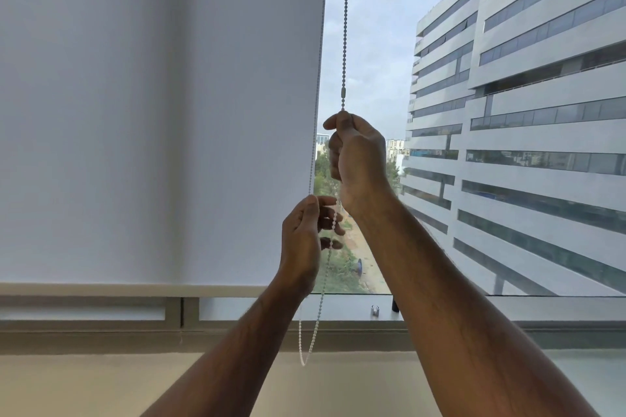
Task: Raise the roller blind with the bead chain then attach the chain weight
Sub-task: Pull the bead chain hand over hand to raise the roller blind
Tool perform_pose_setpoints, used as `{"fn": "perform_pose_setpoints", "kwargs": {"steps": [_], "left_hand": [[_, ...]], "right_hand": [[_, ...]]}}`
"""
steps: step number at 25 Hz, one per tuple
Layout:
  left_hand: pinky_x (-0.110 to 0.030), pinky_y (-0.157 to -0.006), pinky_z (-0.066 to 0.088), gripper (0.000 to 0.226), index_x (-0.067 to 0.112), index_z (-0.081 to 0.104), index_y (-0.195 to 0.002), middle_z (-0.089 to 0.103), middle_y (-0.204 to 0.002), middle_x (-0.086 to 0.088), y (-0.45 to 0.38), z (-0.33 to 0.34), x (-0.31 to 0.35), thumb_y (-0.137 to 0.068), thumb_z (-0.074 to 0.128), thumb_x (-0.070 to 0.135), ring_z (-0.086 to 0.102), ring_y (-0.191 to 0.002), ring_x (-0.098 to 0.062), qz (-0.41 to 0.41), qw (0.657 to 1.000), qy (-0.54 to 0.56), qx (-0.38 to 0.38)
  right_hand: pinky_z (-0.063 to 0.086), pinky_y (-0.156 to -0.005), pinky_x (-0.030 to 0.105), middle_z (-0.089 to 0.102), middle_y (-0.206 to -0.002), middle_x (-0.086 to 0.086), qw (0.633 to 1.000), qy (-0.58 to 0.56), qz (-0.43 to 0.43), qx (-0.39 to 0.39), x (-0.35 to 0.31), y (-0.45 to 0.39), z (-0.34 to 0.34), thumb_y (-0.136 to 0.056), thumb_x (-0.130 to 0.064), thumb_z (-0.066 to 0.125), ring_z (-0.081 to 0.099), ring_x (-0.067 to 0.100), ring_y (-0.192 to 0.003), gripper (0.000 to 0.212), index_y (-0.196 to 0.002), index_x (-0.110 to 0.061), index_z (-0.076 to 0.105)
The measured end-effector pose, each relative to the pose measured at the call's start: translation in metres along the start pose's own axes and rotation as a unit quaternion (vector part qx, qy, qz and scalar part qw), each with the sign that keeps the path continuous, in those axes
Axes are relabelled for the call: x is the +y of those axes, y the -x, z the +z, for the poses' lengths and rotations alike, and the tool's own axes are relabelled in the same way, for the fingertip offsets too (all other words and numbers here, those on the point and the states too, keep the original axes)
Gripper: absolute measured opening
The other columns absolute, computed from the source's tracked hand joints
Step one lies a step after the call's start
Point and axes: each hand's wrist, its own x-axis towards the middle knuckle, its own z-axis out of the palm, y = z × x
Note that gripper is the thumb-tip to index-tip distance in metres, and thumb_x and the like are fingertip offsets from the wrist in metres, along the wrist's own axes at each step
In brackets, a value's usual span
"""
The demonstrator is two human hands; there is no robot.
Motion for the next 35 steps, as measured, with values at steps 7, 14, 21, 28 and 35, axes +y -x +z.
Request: {"fn": "perform_pose_setpoints", "kwargs": {"steps": [7,14,21,28,35], "left_hand": [[-0.026,-0.068,0.062,0.038,0.011,0.069,-0.110,0.074,-0.104,-0.009,-0.057,0.008,0.067,-0.111,0.035,0.027,0.073,-0.085,-0.015,0.035,0.998,-0.022,0.040],[-0.026,-0.063,0.061,0.036,0.002,0.064,-0.119,0.074,-0.110,-0.014,-0.087,0.034,0.140,-0.111,0.035,0.022,0.077,-0.093,-0.022,-0.008,0.997,0.076,0.002],[-0.020,-0.047,0.041,0.027,0.005,0.067,-0.114,0.069,-0.083,-0.005,-0.094,0.045,0.153,-0.108,0.042,0.014,0.057,-0.061,-0.012,0.015,0.999,0.035,-0.009],[-0.025,-0.046,0.024,0.031,0.013,0.072,-0.092,0.049,-0.060,0.003,-0.085,0.046,0.140,-0.106,0.045,0.008,0.032,-0.047,-0.010,0.077,0.996,0.011,0.040],[-0.021,-0.048,0.032,0.031,0.014,0.072,-0.093,0.048,-0.060,0.004,-0.061,0.036,0.112,-0.107,0.044,0.010,0.037,-0.047,-0.005,0.088,0.995,-0.018,0.049]], "right_hand": [[0.034,-0.040,0.019,0.052,-0.046,-0.008,1.000,0.013,0.007,-0.004,0.022,0.036,-0.006,-0.108,-0.020,0.048,0.043,0.001,-0.039,0.031,-0.088,-0.010,0.069],[0.032,-0.044,0.020,0.047,-0.059,-0.003,0.997,0.077,-0.002,0.002,0.051,0.071,-0.018,-0.107,-0.022,0.049,0.039,0.004,-0.047,0.035,-0.081,-0.024,0.071],[0.031,-0.045,0.020,0.042,-0.055,-0.009,0.998,0.057,0.018,-0.023,0.075,0.095,-0.029,-0.108,-0.022,0.048,0.036,0.004,-0.048,0.034,-0.082,-0.018,0.070],[0.035,-0.046,0.024,0.051,-0.057,0.003,0.997,0.041,0.023,-0.064,0.088,0.091,-0.037,-0.107,-0.021,0.049,0.043,0.010,-0.048,0.031,-0.096,-0.006,0.074],[0.051,-0.082,0.033,0.082,-0.087,-0.003,0.997,0.054,0.054,-0.023,0.067,0.057,-0.041,-0.107,-0.040,0.041,0.074,0.005,-0.080,0.042,-0.099,-0.018,0.076]]}}
